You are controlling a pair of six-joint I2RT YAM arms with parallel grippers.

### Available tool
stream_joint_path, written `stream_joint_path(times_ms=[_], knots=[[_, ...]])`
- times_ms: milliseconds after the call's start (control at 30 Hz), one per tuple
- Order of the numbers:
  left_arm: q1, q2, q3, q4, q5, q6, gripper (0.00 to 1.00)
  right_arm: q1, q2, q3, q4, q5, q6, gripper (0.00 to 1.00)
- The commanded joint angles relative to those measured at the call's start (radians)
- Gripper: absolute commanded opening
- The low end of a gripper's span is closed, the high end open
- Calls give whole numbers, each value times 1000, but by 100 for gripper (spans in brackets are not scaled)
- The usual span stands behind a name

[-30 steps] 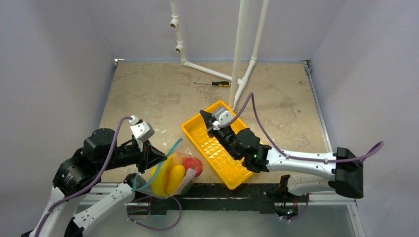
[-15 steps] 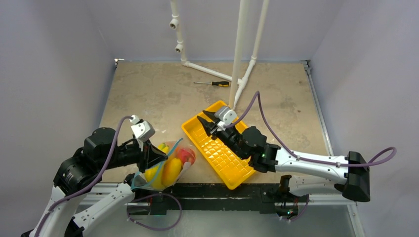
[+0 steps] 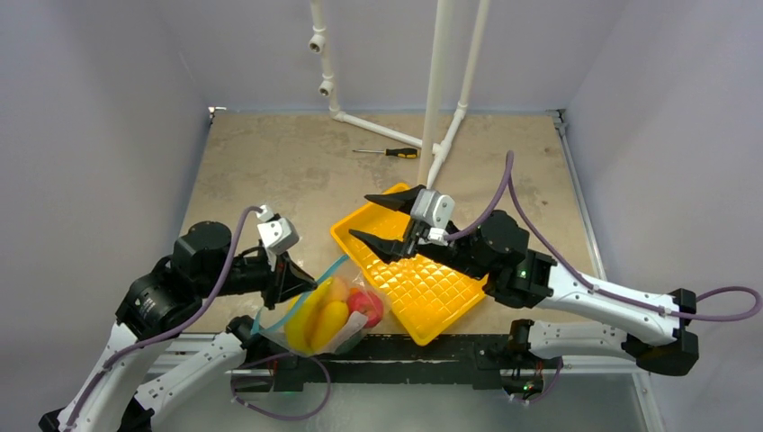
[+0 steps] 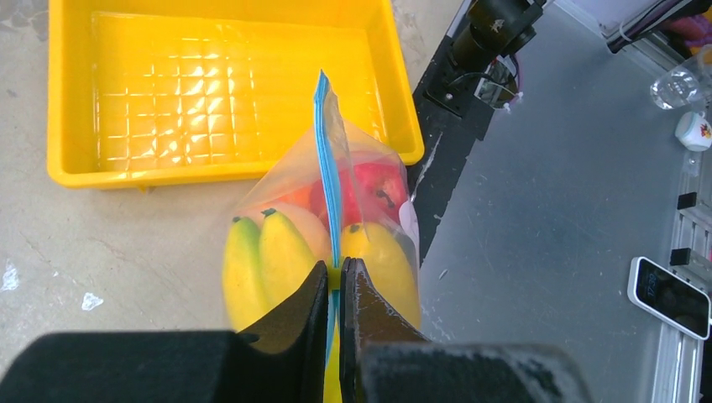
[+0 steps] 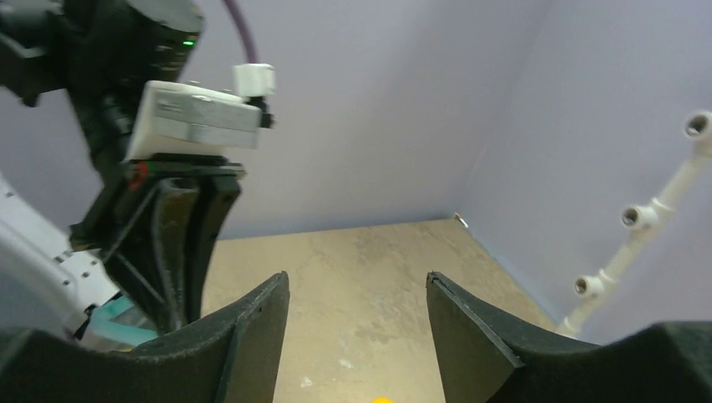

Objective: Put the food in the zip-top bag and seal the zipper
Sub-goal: Zip the zipper food storage bag.

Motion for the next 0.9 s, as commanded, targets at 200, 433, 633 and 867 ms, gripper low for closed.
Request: stream_joint_path(times_ms=[200,433,633,867], knots=[[-3,28,10,133,148,33,0,-2,39,135,-268,-340,-80,70],[-4,35,20,146,208,40,0,-2,101,176,-363,-441,-105,73],[-9,36,36,152,237,46,0,-2,146,175,-374,-486,-107,75],[-10,39,42,168,254,48,0,-2,194,166,-365,-486,-108,65]])
